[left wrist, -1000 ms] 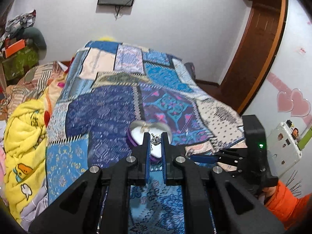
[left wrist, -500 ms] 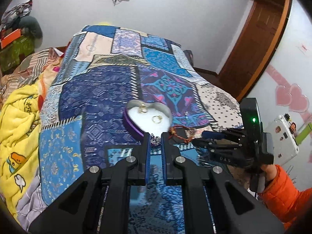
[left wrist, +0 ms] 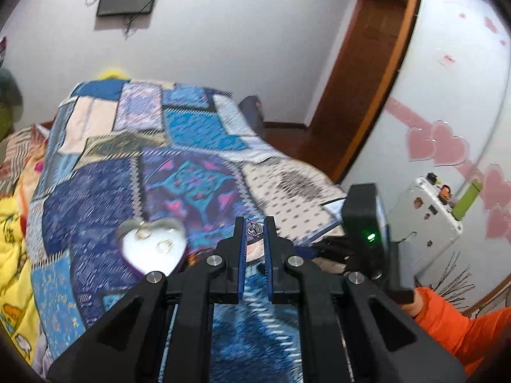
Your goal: Organize jewelry
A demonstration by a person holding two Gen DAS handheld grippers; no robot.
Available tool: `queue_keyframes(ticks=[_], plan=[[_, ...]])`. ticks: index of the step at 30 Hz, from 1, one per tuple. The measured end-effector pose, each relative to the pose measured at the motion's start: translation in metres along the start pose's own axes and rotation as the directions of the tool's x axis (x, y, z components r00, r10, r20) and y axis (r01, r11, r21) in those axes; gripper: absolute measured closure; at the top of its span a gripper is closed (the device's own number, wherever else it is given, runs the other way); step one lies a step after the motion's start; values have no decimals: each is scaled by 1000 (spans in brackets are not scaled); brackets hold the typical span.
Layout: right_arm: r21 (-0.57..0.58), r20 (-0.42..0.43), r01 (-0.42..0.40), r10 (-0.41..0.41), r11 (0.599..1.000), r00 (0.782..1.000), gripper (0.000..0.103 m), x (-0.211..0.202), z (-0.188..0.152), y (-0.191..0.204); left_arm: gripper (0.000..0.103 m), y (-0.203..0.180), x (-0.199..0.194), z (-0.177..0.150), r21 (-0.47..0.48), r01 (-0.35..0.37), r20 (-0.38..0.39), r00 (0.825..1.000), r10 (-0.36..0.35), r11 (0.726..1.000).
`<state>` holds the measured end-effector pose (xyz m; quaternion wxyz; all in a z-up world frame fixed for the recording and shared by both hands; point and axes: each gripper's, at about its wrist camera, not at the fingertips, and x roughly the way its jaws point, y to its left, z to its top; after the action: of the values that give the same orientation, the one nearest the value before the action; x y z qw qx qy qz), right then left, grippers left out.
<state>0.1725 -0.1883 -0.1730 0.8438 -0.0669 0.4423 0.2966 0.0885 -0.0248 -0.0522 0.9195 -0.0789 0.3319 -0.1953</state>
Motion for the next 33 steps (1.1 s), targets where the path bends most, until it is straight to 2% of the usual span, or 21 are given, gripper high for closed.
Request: queue_keyframes(ticks=[6, 11, 16, 22, 24, 25, 28, 29, 33], plan=[[11, 15, -18, 18, 1000, 1000, 67, -7, -3, -4, 94, -5, 1, -1, -6, 15, -12, 1000, -15, 1000], [-3, -9, -55, 55, 998, 998, 67, 0, -7, 3, 94, 16, 17, -27, -55, -36, -104, 994, 31, 998], [-35, -53, -97, 95, 995, 994, 67, 16, -11, 20, 94, 45, 25, -57, -114, -98, -194, 978, 74, 989], [-53, -107, -101, 95, 993, 990, 67, 45, -9, 34, 94, 64, 22, -73, -137, -134, -212, 972, 103, 981], [-74, -99, -88, 80, 993, 992, 67, 45, -10, 37, 94, 65, 20, -74, -131, -142, -206, 972, 113, 981], [-84, -95, -80, 72, 993, 993, 70, 45, -10, 38, 94, 65, 20, -74, -129, -142, -203, 972, 114, 981], [-88, -92, -83, 75, 993, 993, 91, 44, -10, 39, 94, 64, 19, -73, -124, -143, -196, 973, 117, 982], [-84, -91, -84, 76, 993, 993, 95, 44, -10, 38, 94, 64, 20, -72, -124, -142, -195, 974, 117, 982], [-60, -91, -97, 91, 993, 992, 96, 41, -7, 35, 94, 62, 18, -68, -126, -141, -181, 977, 117, 982]])
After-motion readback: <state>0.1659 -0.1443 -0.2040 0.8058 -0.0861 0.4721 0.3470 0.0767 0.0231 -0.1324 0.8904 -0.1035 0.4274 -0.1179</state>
